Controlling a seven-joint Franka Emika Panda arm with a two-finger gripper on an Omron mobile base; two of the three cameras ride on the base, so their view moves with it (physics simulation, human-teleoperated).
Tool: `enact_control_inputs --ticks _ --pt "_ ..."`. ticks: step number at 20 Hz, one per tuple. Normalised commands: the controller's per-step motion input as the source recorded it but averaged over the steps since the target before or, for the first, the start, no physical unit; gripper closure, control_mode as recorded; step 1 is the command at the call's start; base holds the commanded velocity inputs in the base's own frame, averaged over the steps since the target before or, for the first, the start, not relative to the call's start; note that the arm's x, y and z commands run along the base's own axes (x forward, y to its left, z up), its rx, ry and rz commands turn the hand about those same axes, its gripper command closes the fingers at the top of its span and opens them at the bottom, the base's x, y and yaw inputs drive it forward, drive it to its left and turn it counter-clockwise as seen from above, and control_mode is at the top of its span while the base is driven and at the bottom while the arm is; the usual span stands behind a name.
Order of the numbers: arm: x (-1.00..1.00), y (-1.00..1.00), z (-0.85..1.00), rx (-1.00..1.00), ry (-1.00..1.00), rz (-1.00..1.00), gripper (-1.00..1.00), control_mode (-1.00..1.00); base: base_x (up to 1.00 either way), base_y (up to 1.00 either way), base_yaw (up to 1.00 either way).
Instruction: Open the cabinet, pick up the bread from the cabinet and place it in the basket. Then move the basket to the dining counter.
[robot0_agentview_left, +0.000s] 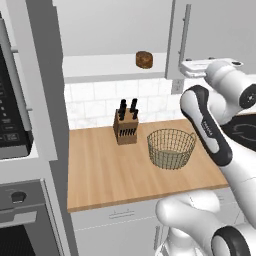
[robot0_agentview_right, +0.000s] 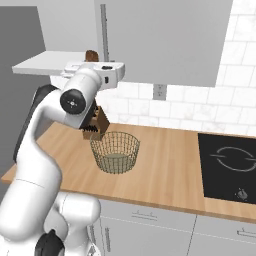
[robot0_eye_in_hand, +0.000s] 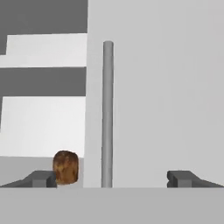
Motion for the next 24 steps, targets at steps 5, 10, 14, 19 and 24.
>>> enact_control_inputs --ticks 5,10,14,19,24 --pt "0.41 0.00 0.04 0.00 -0.07 0.01 -1.00 -1.00 0.00 0.00 0.00" --pt "0.26 0.00 0.00 0.00 -0.07 0.01 -1.00 -1.00 0.00 0.00 0.00" --pt "0.41 0.00 0.00 0.00 -0.02 0.00 -1.00 -1.00 0.00 0.00 0.00" --pt "0.53 0.00 0.00 0.00 0.00 0.00 -1.00 -1.00 0.00 0.00 0.00" --pt "0.38 0.00 0.00 0.00 0.00 0.00 -1.00 -1.00 0.00 0.00 0.00"
